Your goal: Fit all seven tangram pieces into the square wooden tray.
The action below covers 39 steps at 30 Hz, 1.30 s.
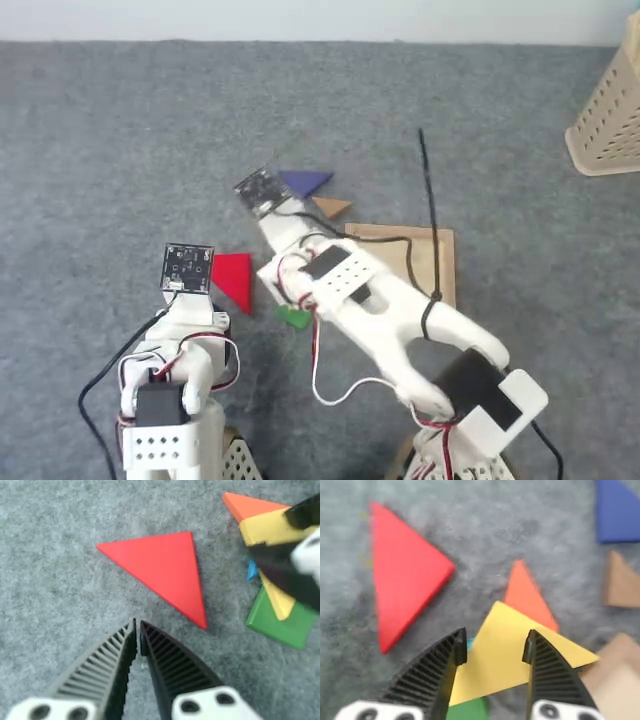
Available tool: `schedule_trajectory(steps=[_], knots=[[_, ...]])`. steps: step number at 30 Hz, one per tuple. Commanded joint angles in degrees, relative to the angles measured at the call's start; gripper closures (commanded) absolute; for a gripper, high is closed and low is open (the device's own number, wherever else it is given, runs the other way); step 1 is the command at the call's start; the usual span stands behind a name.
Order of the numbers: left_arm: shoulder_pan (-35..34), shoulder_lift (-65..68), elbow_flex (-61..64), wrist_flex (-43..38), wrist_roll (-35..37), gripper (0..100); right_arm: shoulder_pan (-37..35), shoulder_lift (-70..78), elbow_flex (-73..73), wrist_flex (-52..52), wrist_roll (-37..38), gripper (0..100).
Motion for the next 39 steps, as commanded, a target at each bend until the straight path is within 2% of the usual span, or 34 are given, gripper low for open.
schedule_trajectory(steps=[1, 4, 16, 27, 39], knots=[[-0.18, -0.35, -0.31, 0.18, 0.35, 99, 4.09, -0.75, -0.35, -0.13, 4.48, 80.4], [-0.18, -0.35, -0.31, 0.18, 0.35, 99, 5.23, -0.75, -0.09, 0.57, 7.12, 80.4], [-0.18, -0.35, -0.31, 0.18, 0.35, 99, 6.55, -0.75, -0.09, 0.75, 7.3, 80.4], [-0.18, -0.35, -0.31, 0.18, 0.35, 99, -1.8, -2.51, -0.26, -1.27, 7.3, 80.4], [-0.18, -0.35, -0.31, 0.18, 0.35, 99, 2.59, 2.68, -0.09, -1.63, 7.38, 80.4]])
